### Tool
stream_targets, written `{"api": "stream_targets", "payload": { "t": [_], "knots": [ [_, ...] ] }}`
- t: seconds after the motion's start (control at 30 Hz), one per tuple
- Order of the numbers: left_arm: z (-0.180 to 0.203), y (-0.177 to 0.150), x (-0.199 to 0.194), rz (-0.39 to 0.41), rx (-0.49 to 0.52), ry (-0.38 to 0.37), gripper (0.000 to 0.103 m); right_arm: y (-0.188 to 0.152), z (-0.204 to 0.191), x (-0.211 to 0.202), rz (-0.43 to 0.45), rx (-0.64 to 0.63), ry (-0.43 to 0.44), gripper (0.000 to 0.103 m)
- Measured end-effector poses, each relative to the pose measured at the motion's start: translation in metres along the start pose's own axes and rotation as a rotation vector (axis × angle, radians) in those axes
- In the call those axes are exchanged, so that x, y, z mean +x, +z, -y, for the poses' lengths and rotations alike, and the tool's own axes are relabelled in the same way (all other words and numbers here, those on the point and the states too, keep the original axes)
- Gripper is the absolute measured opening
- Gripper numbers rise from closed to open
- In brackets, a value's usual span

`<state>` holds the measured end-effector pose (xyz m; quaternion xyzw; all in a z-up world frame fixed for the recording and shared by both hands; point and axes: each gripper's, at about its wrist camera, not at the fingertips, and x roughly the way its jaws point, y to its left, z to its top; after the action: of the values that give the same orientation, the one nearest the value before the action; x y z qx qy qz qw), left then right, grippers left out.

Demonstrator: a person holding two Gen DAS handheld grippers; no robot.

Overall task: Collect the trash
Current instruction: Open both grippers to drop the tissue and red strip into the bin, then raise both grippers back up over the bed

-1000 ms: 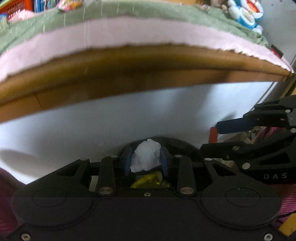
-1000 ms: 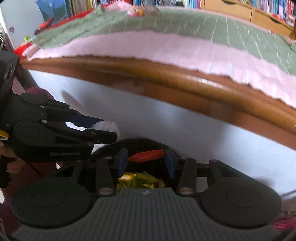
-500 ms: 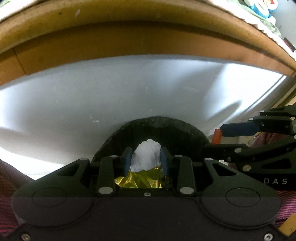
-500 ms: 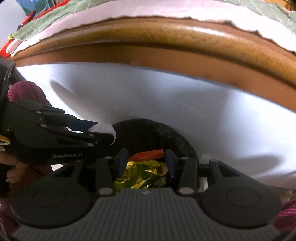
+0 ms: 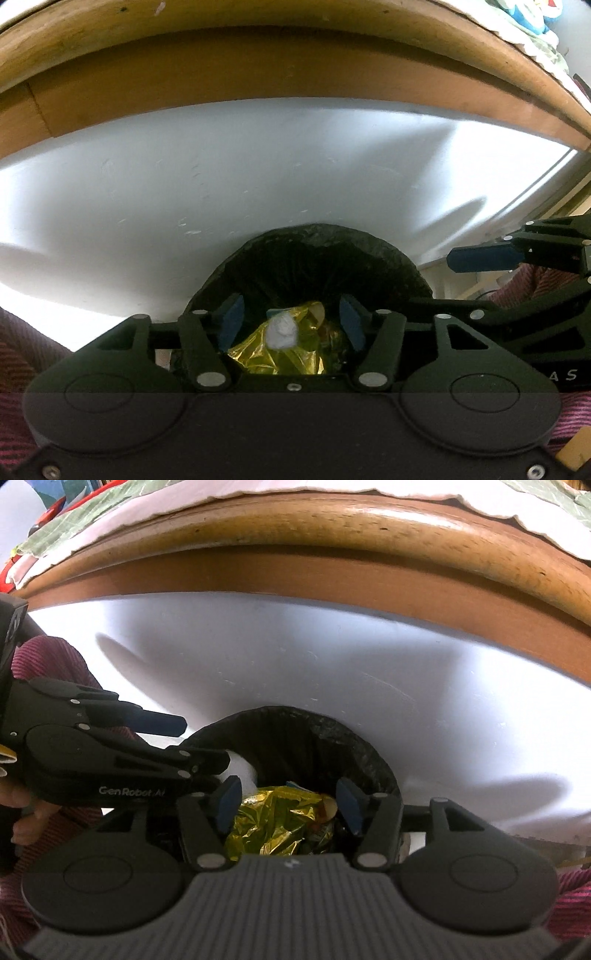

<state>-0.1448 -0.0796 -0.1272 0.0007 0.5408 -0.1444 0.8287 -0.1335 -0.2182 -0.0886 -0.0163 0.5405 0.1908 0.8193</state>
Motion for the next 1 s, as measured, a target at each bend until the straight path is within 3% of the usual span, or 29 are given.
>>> {"api": "stream_targets", "payload": {
  "t": [0.3, 0.43, 0.67, 0.87, 1.0],
  "knots": [
    [0.000, 0.000, -0.012, 0.041, 0.016, 0.011, 0.071, -0.003, 0.001, -0.005, 0.013, 0.005, -0.012, 0.075],
    [0.000, 0.000, -0.026, 0.094, 0.031, 0.016, 0.076, -0.004, 0.000, -0.014, 0.037, -0.005, -0.022, 0.078],
    [0.004, 0.006, -0.067, 0.248, 0.088, 0.033, 0.081, 0.001, 0.000, -0.040, 0.104, -0.023, -0.013, 0.079],
    [0.012, 0.007, -0.108, 0.448, 0.190, 0.013, 0.086, 0.011, 0.001, -0.074, 0.208, -0.053, 0.012, 0.081],
    [0.014, 0.014, -0.131, 0.501, 0.175, -0.008, 0.088, 0.019, 0.004, -0.098, 0.291, -0.090, 0.058, 0.081]
  ]
}}
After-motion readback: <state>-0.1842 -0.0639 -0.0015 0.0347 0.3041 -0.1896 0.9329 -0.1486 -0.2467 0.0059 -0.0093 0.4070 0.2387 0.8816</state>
